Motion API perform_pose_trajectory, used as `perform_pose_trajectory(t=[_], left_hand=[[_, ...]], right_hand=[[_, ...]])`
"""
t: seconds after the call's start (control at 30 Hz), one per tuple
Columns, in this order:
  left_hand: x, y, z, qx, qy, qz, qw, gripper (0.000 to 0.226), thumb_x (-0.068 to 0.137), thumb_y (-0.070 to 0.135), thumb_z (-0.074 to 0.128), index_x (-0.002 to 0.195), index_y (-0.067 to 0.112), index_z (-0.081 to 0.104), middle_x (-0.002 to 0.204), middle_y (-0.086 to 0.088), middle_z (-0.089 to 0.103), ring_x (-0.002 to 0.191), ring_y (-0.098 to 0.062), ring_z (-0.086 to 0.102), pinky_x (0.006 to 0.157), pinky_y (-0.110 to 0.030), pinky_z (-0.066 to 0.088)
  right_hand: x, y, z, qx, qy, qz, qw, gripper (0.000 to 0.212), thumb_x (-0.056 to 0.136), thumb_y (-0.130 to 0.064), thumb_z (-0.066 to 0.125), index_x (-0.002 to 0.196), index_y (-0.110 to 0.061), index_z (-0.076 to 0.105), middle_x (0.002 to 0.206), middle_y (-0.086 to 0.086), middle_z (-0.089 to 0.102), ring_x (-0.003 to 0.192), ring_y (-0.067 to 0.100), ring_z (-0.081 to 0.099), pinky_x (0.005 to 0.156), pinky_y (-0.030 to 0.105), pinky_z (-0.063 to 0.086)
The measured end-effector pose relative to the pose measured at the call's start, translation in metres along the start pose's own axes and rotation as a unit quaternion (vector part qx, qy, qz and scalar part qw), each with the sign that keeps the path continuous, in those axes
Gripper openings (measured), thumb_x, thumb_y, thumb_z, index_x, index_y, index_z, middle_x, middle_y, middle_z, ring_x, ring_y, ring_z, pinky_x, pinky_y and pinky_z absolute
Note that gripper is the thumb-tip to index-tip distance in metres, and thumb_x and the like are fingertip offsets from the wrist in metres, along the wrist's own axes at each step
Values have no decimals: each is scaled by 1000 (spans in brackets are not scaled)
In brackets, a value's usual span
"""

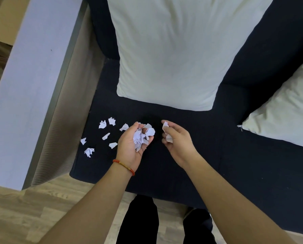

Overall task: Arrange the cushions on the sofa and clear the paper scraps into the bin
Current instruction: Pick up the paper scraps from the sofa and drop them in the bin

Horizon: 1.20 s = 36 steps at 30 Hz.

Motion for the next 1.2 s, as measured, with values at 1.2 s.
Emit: perform_pose_trajectory(t=[1.2], left_hand=[[-178,26,137,-35,-186,-7,982,19,99,22,57,85,15,68,81,-1,65,84,-14,64,78,-25,52]], right_hand=[[-205,-149,67,83,78,-244,963,28,105,-11,49,95,-4,75,94,7,75,92,17,73,81,26,58]])
Point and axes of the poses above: each hand's wrist, its own x-axis towards the middle knuckle, its own z-axis out of the palm, y = z × x, the point moved 3 cm from there along x, towards the middle knuckle
